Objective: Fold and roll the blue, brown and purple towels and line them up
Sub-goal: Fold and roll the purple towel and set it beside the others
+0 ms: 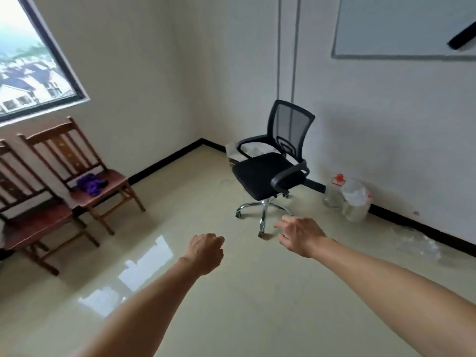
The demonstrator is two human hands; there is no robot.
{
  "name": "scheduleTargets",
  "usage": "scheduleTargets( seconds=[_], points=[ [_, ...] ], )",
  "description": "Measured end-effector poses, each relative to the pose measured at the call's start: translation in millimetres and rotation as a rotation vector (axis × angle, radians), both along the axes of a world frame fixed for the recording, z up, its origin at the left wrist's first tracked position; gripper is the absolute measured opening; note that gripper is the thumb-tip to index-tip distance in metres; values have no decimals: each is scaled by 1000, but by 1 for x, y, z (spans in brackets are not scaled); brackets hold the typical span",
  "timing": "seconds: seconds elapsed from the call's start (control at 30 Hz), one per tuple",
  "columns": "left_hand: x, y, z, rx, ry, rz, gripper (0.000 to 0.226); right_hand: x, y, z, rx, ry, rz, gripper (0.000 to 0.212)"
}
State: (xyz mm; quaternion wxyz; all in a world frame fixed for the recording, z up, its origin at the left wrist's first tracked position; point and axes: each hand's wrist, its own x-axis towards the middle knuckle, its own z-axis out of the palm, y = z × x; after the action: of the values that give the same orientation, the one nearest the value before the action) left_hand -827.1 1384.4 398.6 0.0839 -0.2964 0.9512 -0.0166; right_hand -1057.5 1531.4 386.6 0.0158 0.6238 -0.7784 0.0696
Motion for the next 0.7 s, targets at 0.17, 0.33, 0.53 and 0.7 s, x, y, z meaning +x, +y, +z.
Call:
scheduleTargets(
  seconds=[0.17, 0.33, 0.53, 0.7],
  points=[
    [94, -91, -8, 21, 29, 227, 23, 62, -147, -4, 19, -9, 213, 39],
    [152, -176, -31, 40, 32, 396, 22, 103, -287, -23, 82, -6, 393, 40],
    [183, -313, -41, 38, 21, 595, 26, 129, -461, -43, 108, 4, 540, 38],
    [200, -416, -40, 43, 80, 760, 27, 144, -604, -35, 134, 24, 641, 37]
  ],
)
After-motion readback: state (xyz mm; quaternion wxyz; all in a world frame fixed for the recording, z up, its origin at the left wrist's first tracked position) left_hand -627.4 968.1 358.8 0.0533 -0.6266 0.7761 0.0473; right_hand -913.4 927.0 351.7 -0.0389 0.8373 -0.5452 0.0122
